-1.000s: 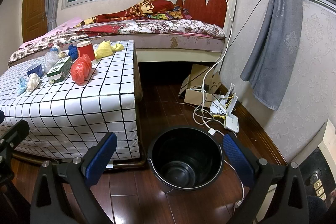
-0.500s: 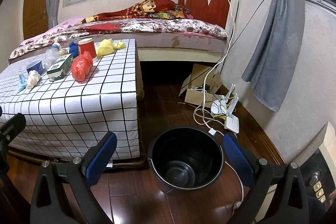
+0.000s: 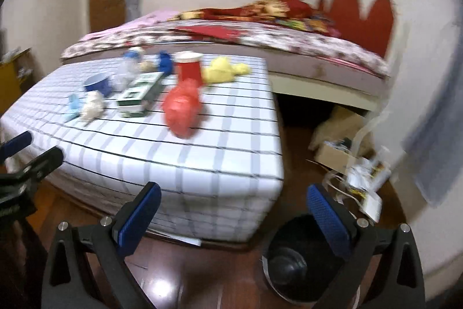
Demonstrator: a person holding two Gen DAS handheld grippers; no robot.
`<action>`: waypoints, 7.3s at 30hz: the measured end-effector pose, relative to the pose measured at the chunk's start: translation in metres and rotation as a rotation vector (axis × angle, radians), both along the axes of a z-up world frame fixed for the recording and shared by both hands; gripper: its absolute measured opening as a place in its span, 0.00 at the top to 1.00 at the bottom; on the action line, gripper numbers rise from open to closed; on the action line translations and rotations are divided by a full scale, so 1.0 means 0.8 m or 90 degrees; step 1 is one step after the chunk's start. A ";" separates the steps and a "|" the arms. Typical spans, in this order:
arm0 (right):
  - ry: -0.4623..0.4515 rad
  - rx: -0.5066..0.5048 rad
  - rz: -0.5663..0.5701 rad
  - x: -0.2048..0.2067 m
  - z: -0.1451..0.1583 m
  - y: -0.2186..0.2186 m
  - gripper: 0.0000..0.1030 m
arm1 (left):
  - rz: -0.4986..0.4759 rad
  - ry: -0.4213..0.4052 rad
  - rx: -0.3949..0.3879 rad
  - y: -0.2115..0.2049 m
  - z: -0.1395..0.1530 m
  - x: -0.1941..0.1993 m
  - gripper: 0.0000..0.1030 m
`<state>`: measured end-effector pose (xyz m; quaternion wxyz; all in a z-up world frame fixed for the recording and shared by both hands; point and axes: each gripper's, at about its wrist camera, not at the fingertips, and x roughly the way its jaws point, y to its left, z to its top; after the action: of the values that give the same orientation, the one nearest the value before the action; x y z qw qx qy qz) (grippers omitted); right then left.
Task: Collect trash
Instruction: 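Grasp the white tissue with the left tool while the right tool grasps the red bag, then carry tissue and red bag over the black bin and open both tools, then grasp the blue face mask with the left tool while the right tool grasps the milk carton, then carry mask and milk carton over the bin and release both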
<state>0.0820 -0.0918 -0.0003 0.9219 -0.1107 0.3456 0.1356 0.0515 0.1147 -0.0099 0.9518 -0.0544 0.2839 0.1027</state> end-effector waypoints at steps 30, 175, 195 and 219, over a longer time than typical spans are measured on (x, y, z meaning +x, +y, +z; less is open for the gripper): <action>0.064 0.079 0.056 0.150 -0.064 0.087 0.67 | 0.041 0.038 -0.132 0.121 -0.062 0.134 0.71; 0.085 0.060 0.097 0.184 -0.061 0.228 0.21 | 0.059 0.065 -0.090 0.217 -0.051 0.129 0.20; 0.045 0.058 0.125 0.158 -0.044 0.197 0.46 | 0.000 0.032 -0.073 0.178 -0.035 0.105 0.73; -0.044 0.063 0.025 0.081 0.021 -0.006 0.46 | -0.156 -0.016 -0.059 0.001 0.005 0.092 0.73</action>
<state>0.1467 -0.0962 0.0166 0.9348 -0.0764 0.3043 0.1666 0.1255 0.1152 -0.0057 0.9571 -0.0643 0.2812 -0.0281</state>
